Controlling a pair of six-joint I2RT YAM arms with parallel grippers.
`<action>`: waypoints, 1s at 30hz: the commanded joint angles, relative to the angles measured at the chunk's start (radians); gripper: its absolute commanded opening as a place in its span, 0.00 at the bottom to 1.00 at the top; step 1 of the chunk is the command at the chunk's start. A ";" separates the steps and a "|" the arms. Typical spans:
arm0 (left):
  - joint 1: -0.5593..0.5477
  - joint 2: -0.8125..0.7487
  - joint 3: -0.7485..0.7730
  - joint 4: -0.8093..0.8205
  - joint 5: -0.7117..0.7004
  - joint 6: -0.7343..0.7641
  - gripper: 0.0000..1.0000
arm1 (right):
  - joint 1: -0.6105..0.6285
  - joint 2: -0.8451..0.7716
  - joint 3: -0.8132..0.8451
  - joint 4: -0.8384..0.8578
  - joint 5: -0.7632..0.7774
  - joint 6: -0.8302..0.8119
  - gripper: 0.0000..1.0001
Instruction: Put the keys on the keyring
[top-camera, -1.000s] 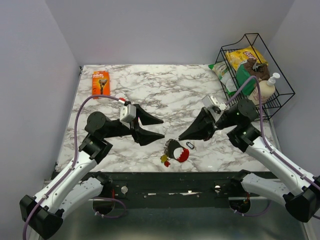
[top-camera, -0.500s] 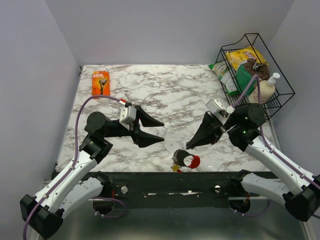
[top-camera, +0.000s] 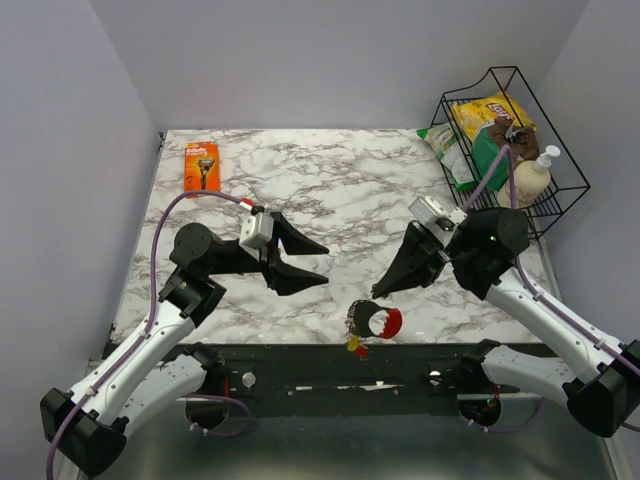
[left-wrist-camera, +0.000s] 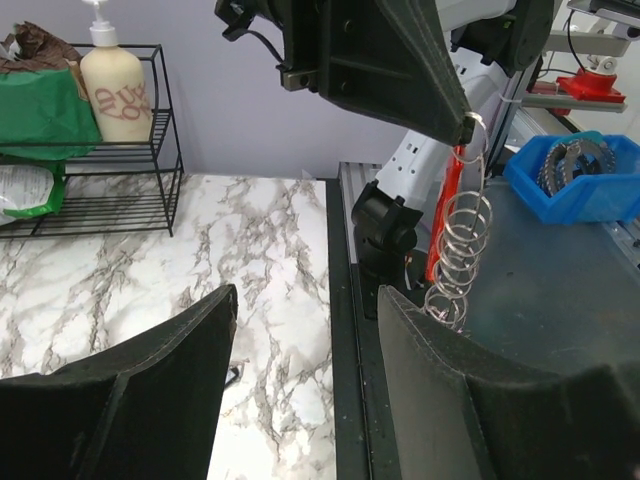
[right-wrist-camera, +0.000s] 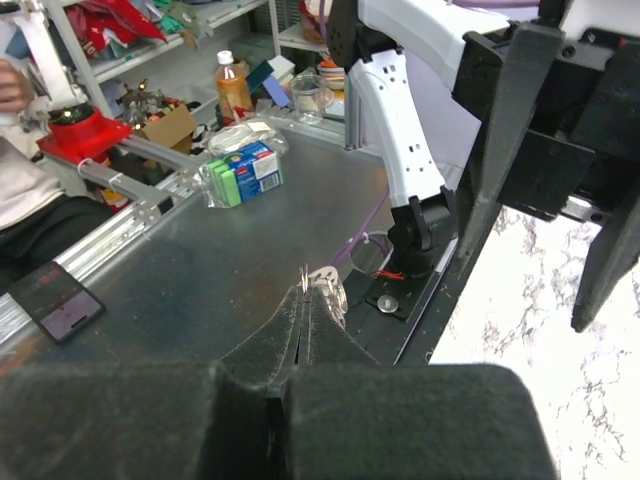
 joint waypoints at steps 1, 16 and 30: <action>0.005 0.002 0.021 0.022 0.027 -0.011 0.65 | 0.007 0.015 0.044 -0.334 0.082 -0.264 0.00; -0.010 0.097 0.096 0.026 0.029 -0.027 0.56 | 0.007 -0.086 0.007 -0.603 0.492 -0.499 0.00; -0.106 0.205 0.248 -0.225 -0.019 0.164 0.44 | 0.007 -0.096 -0.002 -0.613 0.513 -0.510 0.00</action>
